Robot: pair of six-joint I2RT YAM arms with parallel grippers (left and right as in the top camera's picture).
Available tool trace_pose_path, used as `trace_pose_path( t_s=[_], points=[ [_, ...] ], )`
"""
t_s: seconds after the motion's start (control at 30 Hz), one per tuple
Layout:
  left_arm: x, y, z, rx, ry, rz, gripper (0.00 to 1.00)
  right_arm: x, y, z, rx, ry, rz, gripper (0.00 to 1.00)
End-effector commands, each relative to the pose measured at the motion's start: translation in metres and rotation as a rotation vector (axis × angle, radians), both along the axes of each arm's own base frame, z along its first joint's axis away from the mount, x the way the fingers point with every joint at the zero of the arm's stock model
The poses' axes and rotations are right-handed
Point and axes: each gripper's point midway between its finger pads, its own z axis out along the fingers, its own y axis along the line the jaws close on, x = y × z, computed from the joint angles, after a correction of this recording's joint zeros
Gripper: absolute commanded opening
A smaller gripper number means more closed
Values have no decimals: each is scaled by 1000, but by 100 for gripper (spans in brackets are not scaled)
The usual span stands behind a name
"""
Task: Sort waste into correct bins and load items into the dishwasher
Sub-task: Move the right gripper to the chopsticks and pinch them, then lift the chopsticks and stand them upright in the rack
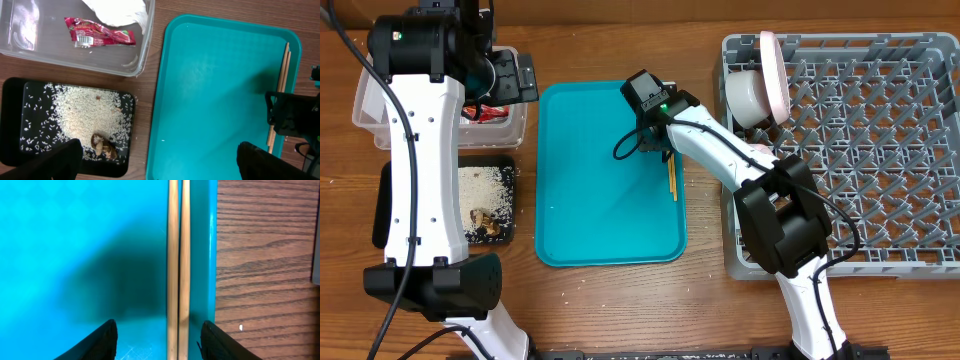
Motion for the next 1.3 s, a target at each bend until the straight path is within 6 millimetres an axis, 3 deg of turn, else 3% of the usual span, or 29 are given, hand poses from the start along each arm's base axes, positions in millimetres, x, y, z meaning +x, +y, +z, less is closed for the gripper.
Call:
trace_pose_path(
  t_s=[0.0,0.27,0.6,0.83,1.03,1.17,1.27],
  points=[
    [2,1,1,-1,-5,15,100,-3,5,-17,19,31,12,55],
    [2,1,1,-1,-5,15,100,-11,1,-29,33,58,-26,50],
    [2,1,1,-1,-5,15,100,5,-25,-25,-39,6,-81,52],
    [2,1,1,-1,-5,15,100,4,-24,-26,-26,13,-80,51],
    [2,1,1,-1,-5,15,100,-6,-11,-34,25,57,-52,34],
    [2,1,1,-1,-5,15,100,-15,-15,-45,15,84,-64,28],
    [2,1,1,-1,-5,15,100,-21,-18,-51,8,105,-63,18]
  ],
)
